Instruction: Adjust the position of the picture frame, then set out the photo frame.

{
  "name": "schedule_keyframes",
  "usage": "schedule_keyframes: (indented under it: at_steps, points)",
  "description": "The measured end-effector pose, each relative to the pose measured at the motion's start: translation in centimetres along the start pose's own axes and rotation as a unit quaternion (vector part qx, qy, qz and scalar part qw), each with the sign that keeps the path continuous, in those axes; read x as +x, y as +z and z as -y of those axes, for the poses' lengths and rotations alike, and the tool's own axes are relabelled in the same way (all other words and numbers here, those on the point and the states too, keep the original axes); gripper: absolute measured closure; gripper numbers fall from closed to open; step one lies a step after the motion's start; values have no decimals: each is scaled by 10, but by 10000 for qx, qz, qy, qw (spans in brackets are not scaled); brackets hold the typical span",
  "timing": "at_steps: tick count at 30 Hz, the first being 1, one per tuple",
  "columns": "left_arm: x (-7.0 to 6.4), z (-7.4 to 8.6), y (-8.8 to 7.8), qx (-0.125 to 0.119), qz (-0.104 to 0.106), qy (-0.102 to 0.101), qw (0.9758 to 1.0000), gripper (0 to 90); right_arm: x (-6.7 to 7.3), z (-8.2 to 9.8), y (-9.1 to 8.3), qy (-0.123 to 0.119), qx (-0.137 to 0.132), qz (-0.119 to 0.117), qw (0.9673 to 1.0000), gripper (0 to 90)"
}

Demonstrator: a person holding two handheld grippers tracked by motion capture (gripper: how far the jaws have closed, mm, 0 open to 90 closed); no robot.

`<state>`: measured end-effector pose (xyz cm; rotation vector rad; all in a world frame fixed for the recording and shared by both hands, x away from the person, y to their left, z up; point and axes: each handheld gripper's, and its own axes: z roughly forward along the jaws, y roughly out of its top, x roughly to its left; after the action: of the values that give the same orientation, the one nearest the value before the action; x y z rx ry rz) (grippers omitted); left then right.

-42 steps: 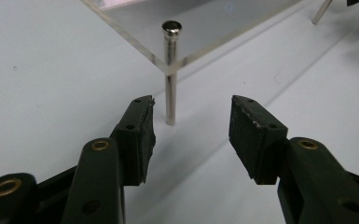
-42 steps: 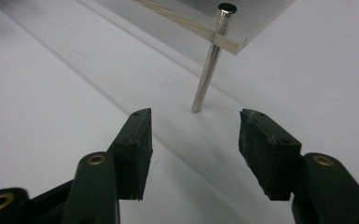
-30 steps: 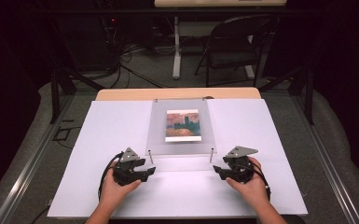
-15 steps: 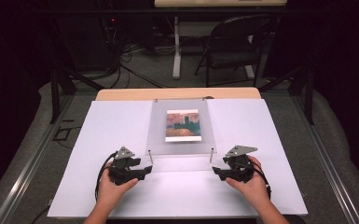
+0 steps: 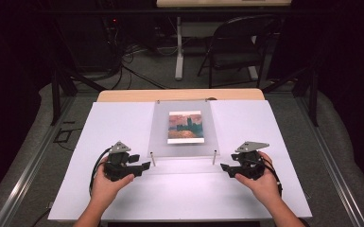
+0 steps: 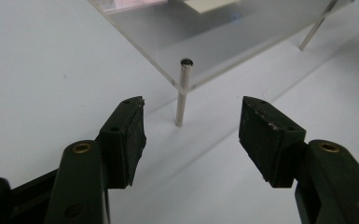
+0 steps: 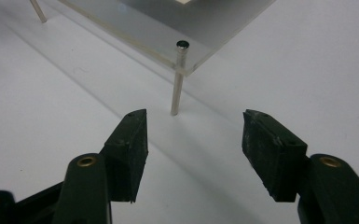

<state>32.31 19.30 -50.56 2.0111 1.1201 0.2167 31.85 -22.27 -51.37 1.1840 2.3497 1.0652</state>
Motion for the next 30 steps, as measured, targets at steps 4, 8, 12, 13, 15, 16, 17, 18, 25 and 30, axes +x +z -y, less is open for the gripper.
schedule_keyframes:
  at_steps: [4, 8, 12, 13, 15, 16, 17, 18, 25, 30]
  points:
    - [4, -10, -3, -48, -52, -20, 10000, 398, -3, -10, -4, -82, -42, 9, 10000, 403]
    - [11, -22, -2, -67, -143, -20, 9999, 364, -8, -21, -4, -92, -77, 26, 9999, 394]
    - [21, -38, 7, -94, -139, -173, 9997, 351, -19, -35, 2, 37, -96, 12, 9999, 391]
    - [22, -40, 9, -132, -149, -195, 9996, 351, -21, -38, 4, 72, -100, -5, 9999, 391]
    - [28, -47, 15, -157, -181, -227, 9995, 351, -28, -46, 11, 144, -109, 3, 9998, 391]
    - [30, -50, 18, -200, -191, -261, 9993, 351, -28, -46, 11, 144, -109, 3, 9998, 391]
    - [33, -54, 21, -205, -180, -259, 9993, 351, -30, -49, 14, 149, -141, 24, 9998, 391]
    - [35, -57, 25, -193, -198, -251, 9993, 351, -33, -53, 17, 182, -124, 54, 9997, 391]
    - [53, -79, 54, -231, -320, -395, 9984, 351, -56, -74, 43, 474, -167, 40, 9987, 393]
    - [66, -90, 69, -175, -440, -410, 9980, 351, -65, -86, 61, 587, -244, 33, 9980, 403]
